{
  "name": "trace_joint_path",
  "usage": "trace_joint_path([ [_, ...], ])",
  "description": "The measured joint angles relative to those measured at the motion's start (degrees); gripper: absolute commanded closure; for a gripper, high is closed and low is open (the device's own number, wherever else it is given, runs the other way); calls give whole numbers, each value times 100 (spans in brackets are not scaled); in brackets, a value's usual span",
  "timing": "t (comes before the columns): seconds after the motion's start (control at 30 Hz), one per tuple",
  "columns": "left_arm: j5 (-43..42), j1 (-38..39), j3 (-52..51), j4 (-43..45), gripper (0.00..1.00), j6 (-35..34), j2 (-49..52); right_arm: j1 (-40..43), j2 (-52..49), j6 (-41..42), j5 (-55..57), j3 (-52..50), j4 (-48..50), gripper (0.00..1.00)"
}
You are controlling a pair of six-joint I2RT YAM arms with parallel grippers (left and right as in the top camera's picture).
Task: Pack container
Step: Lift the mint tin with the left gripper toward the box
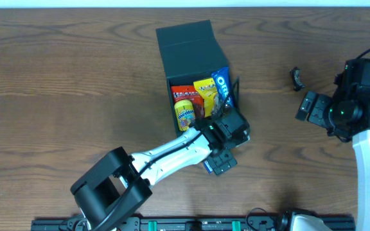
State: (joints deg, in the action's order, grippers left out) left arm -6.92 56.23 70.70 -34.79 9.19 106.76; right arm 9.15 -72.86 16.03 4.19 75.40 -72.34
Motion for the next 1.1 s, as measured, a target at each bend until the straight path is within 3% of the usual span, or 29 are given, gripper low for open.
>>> trace_joint_path([
  [0.6,109,125,0,13,5,-17,538,0,0,0,-2,0,2,1],
  [0.7,114,127,0,13,0,-20,538,0,0,0,0,0,2,1],
  [0.87,114,125,0,13,21,-37,538,0,0,0,-2,0,4,1],
  [1.1,109,127,0,-2,40,-39,538,0,0,0,0,0,4,1],
])
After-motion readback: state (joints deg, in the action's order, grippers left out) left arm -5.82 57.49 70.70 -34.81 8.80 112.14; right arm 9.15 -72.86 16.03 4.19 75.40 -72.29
